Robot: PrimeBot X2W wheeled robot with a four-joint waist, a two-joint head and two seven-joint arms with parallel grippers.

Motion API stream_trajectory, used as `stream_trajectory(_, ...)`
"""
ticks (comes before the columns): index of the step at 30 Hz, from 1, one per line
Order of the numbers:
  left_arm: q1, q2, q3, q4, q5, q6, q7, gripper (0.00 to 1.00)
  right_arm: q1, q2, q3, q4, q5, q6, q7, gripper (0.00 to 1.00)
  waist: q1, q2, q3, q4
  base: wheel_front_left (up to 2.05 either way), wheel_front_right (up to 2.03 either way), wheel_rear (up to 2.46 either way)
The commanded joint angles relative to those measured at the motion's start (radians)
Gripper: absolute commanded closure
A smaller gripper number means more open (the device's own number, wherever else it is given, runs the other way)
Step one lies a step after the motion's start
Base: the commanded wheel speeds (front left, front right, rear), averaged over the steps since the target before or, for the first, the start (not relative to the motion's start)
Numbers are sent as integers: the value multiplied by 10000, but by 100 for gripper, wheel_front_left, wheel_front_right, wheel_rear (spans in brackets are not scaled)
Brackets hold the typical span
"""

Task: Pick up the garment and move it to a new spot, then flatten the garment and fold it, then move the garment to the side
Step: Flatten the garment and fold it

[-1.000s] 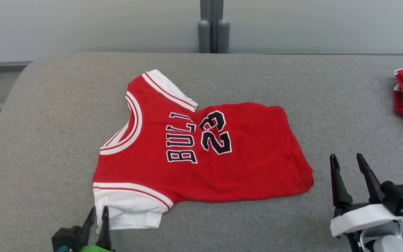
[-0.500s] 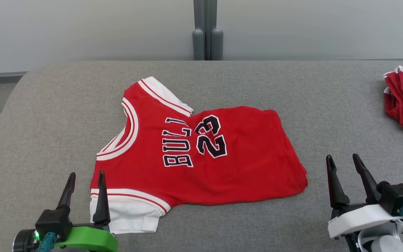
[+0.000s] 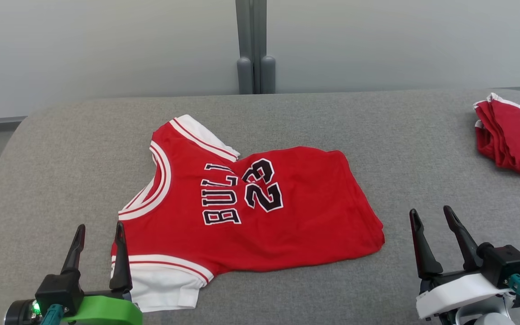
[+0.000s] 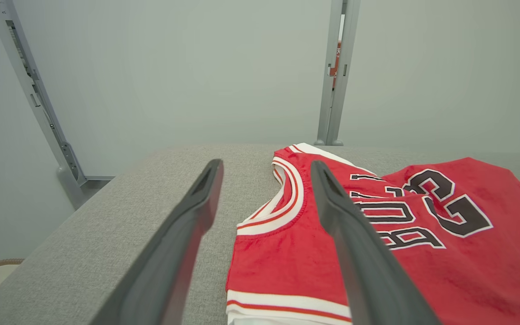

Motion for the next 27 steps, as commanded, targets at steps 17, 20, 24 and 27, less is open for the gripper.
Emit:
stream_trajectory(17,238,-130,349,157,311,-377,-28,0,664,2,149,-514,-27,-14,-29,0,0,0,-177,-122,0,0,0)
stream_trajectory(20,207,-143,360,183,340,-417,-28,0,665,4,161,-532,-45,-14,-29,0,0,0,-155,-126,0,0,0)
stream_trajectory(24,175,-161,364,203,361,-420,-28,0,699,16,155,-561,-78,-14,-29,0,0,0,-133,-108,0,0,0)
stream_trajectory(27,194,-167,374,217,377,-438,-28,0,725,17,146,-543,-78,-14,-29,0,0,0,-123,-97,0,0,0)
